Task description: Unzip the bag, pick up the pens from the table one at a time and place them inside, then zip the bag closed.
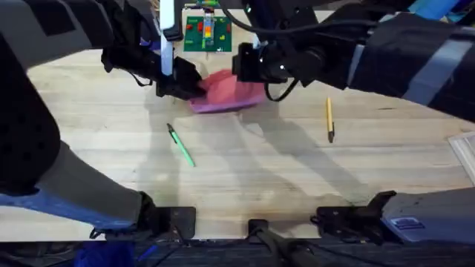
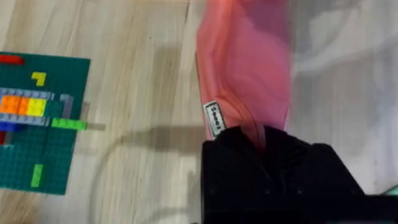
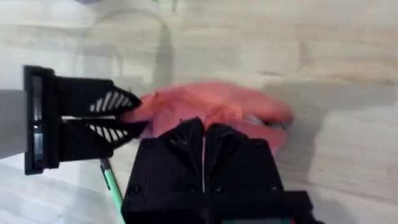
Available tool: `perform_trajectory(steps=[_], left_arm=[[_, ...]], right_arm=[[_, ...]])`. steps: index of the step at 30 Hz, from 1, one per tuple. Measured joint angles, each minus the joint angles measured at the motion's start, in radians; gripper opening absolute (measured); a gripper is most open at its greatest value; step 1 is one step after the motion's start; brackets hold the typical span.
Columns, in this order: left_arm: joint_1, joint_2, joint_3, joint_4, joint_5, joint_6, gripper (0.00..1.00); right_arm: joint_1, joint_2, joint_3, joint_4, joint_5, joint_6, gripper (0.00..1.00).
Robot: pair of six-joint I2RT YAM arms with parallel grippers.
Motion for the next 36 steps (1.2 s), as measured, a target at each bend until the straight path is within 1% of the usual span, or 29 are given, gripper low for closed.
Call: perform_trajectory(steps=[9, 18, 22, 26, 36], left_arm=[[-0.002, 0.000, -0.002, -0.007, 0.010, 0.000, 0.043], [-0.002, 0.000, -0.002, -0.007, 0.011, 0.000, 0.043], [-0.002, 0.000, -0.002, -0.006, 0.012, 0.000, 0.043], [-0.002, 0.000, -0.002, -0.006, 0.014, 0.000, 0.043], [-0.002, 0.000, -0.002, -0.007, 0.014, 0.000, 0.043]], right_arm=[[0.001, -0.027, 0.011, -0.005, -0.017, -0.067, 0.031], [0.001, -0.013, 0.017, -0.003, -0.039, -0.068, 0.031], [0.001, 0.031, 0.027, 0.038, -0.081, -0.060, 0.031], [0.002, 0.072, 0.029, 0.117, -0.151, -0.047, 0.030], [0.003, 0.137, 0.029, 0.221, -0.286, 0.007, 0.030]])
